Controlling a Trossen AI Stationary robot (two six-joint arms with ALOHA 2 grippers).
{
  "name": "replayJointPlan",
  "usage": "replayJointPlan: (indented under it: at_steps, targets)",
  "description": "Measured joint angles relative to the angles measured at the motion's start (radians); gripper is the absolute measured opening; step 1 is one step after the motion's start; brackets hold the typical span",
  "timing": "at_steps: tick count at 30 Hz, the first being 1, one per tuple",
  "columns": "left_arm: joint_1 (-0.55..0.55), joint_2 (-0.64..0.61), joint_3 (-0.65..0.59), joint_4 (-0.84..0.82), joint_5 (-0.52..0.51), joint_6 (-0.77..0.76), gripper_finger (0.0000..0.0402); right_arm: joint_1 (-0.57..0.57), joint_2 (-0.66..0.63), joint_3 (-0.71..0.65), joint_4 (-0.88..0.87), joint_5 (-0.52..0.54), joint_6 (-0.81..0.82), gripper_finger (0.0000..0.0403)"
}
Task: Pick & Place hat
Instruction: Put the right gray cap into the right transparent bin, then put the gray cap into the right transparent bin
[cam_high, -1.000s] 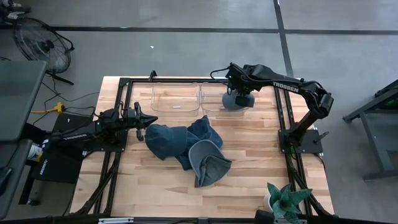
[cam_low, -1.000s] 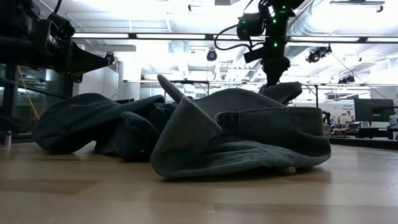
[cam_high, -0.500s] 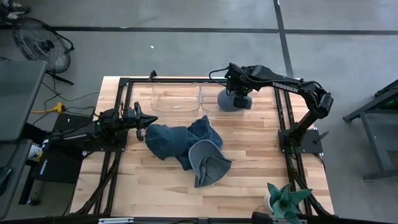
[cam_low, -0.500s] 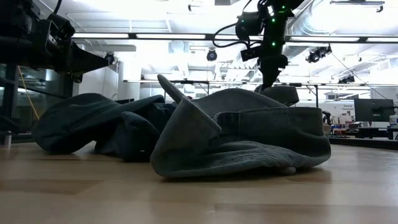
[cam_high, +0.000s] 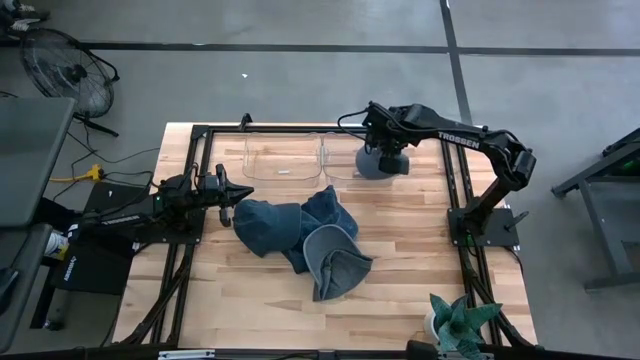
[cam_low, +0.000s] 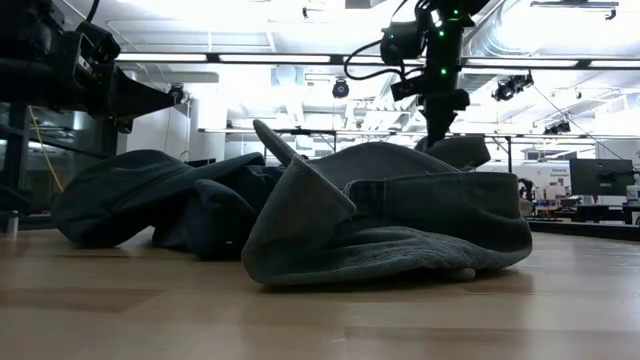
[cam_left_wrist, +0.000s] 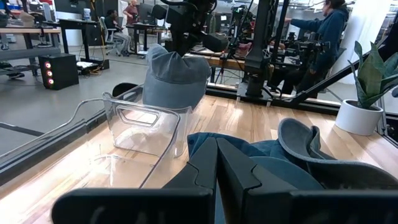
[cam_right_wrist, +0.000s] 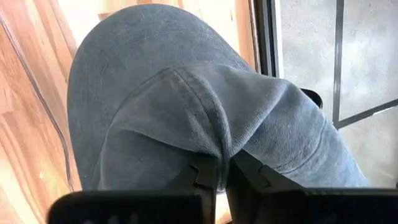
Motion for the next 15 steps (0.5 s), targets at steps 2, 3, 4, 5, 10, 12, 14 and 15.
replayJointPlan:
  at_steps: [2,3,4,5,10,12,14,15]
  targets:
    - [0.0,0.0,0.0,0.0,0.0,0.0,0.0001,0.0,0.0,0.0,0.0,0.0,0.006,0.0036]
    - [0.0,0.0,0.0,0.0,0.0,0.0,0.0001,0.0,0.0,0.0,0.0,0.0,0.009,0.0046]
    - [0.0,0.0,0.0,0.0,0.0,0.0,0.0001,0.0,0.0,0.0,0.0,0.0,0.015,0.0056]
    - [0.0,0.0,0.0,0.0,0.0,0.0,0.0001,0.0,0.0,0.0,0.0,0.0,0.024,0.0067]
    - [0.0,0.0,0.0,0.0,0.0,0.0,0.0001,0.0,0.0,0.0,-0.03,-0.001,0.055,0.0131]
    - [0.0,0.0,0.0,0.0,0.0,0.0,0.0001,0.0,-0.001,0.0,-0.044,-0.001,0.071,0.0158]
    - [0.0,0.0,0.0,0.0,0.0,0.0,0.0001,0.0,-0.007,0.0,-0.056,-0.007,0.078,0.0181]
    - [0.0,0.0,0.0,0.0,0.0,0.0,0.0001,0.0,-0.015,0.0,-0.058,-0.014,0.079,0.0192]
